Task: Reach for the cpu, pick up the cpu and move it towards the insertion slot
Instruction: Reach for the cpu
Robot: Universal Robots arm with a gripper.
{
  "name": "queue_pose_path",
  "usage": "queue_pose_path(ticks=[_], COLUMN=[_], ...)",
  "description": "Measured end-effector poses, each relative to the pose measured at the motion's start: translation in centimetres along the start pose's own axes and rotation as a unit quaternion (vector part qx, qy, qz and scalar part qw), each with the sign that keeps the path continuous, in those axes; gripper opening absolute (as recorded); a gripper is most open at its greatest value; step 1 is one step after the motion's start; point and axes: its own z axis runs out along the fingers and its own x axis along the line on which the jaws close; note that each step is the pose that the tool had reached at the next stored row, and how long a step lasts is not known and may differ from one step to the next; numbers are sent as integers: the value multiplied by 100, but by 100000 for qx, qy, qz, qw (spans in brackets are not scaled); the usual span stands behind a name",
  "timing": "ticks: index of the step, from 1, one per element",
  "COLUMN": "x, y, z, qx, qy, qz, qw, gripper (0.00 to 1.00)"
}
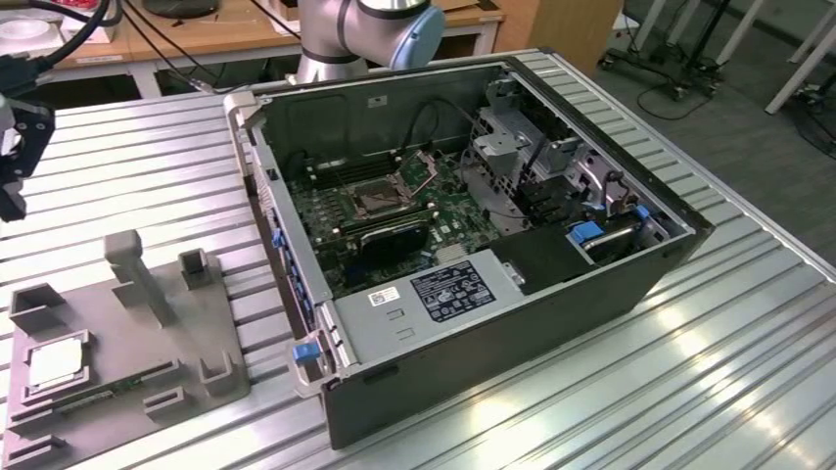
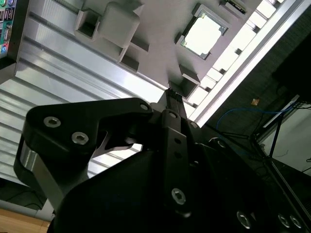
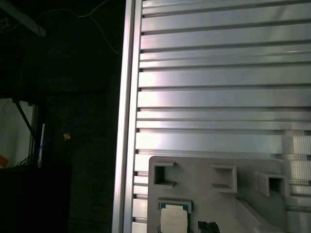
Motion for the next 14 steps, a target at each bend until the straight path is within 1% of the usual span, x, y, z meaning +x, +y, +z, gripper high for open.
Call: queue_pose_path(ticks=[14], x=[24], y=[-1], z=[30], qx=[2], qy=[1], qz=[1], qw=[100000], gripper=[11])
